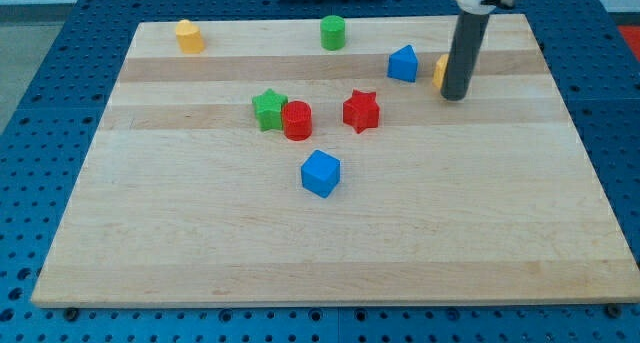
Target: Push yellow hexagon to top right
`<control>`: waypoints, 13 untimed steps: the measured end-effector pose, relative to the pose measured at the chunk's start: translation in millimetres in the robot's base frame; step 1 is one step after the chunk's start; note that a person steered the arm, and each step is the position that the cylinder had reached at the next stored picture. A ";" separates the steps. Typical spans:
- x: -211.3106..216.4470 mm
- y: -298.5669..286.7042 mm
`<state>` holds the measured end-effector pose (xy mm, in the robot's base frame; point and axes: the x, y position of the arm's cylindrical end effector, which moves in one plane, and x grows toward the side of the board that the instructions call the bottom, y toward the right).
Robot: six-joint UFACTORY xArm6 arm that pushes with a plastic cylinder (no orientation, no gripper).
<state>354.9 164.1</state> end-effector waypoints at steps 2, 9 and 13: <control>9.9 -8.1; -52.2 9.5; -75.9 3.5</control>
<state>279.1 167.6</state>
